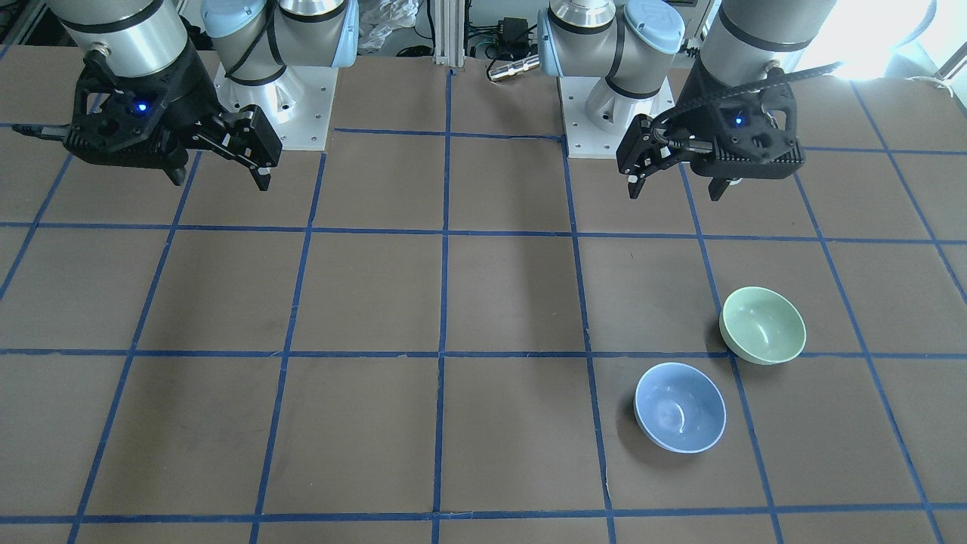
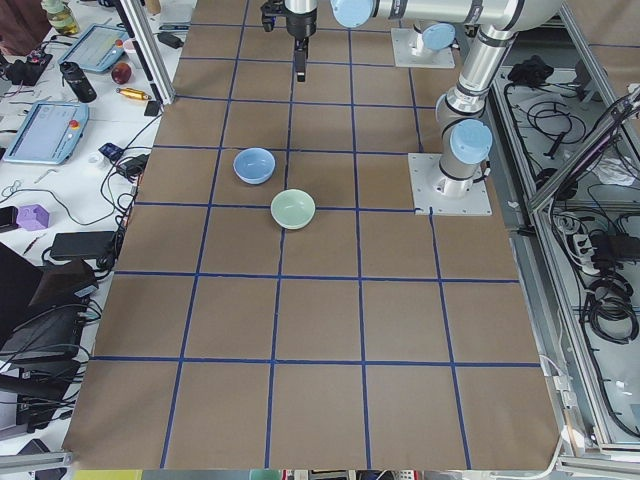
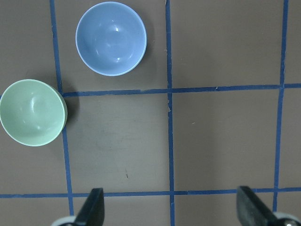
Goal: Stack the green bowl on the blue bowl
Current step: 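Move the open left gripper from the blue bowl toward the pale green bowl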
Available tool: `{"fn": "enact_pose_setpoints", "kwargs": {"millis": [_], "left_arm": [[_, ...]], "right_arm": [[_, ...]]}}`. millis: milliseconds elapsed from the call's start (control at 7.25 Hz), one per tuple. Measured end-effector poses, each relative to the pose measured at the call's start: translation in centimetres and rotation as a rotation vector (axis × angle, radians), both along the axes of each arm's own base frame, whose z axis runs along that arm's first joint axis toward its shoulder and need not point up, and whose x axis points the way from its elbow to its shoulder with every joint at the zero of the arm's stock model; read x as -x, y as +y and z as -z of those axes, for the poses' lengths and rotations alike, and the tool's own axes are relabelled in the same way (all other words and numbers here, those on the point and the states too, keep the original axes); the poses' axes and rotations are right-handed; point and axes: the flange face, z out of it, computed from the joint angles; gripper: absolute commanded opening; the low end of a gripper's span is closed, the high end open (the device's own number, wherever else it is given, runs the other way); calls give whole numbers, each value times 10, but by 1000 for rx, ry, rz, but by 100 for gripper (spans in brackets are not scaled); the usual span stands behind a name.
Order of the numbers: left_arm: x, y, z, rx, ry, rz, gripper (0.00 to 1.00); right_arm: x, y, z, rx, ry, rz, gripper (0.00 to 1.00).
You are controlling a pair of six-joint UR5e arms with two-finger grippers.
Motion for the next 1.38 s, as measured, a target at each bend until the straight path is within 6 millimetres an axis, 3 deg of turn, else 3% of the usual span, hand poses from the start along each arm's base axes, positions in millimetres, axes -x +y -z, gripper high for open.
{"fn": "enact_pose_setpoints", "kwargs": {"millis": [414, 690, 828, 1103, 1379], "left_arm": [[-1, 0, -1, 5, -1, 2, 100], [-20, -7, 6, -6, 0, 6, 100], [-49, -15, 12, -19, 6, 9, 100], [-131, -34, 33, -41, 20, 26, 100], [-225, -48, 77, -45, 31, 25, 100]], "right_arm": [[0, 0, 0, 0, 0, 0, 100], [0, 0, 0, 1, 0, 0, 100], [0, 0, 0, 1, 0, 0, 100], [0, 0, 0, 1, 0, 0, 100], [0, 0, 0, 0, 0, 0, 100]]}}
